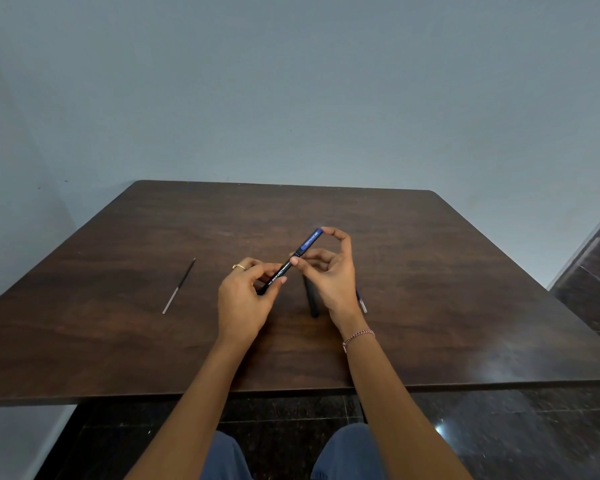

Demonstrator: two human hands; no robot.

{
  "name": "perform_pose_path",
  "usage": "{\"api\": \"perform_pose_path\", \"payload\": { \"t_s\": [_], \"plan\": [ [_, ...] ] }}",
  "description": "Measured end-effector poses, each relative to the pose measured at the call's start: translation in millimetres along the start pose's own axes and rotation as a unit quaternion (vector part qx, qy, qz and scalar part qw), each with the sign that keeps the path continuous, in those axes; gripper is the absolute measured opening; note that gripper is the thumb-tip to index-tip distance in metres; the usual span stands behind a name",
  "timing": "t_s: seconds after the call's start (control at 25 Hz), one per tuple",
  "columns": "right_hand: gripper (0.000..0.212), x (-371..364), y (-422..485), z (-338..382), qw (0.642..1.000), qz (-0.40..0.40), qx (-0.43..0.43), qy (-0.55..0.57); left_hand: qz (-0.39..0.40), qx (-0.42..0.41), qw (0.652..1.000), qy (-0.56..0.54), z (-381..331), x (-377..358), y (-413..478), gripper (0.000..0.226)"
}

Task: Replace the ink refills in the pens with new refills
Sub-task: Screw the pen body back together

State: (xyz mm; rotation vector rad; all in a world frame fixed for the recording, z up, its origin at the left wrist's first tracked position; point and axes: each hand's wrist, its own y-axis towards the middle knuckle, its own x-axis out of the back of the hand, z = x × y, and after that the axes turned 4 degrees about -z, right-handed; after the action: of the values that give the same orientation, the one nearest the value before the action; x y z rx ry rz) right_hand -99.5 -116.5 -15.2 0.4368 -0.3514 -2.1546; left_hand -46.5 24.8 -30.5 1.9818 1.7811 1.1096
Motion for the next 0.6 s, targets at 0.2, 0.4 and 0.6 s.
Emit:
{"api": "perform_pose_path", "payload": {
  "t_s": [0.2, 0.4, 0.6],
  "plan": [
    [0.055, 4.8, 5.9, -2.0, 0.993, -0.077, -0.020, 0.090, -0.006, 0.009, 1.000, -0.017, 1.8, 0.0, -0.3, 0.031],
    [0.054, 7.8, 8.1, -2.1, 0.988, -0.111, -0.036, 0.103, -0.023, 0.014, 0.999, -0.032, 2.7, -0.9, -0.9, 0.024],
    [0.065, 4.0, 3.3, 1.2, 0.995, -0.057, -0.020, 0.079, -0.034, 0.015, 0.999, -0.031, 3.2, 0.5, -1.6, 0.024]
  ]
}}
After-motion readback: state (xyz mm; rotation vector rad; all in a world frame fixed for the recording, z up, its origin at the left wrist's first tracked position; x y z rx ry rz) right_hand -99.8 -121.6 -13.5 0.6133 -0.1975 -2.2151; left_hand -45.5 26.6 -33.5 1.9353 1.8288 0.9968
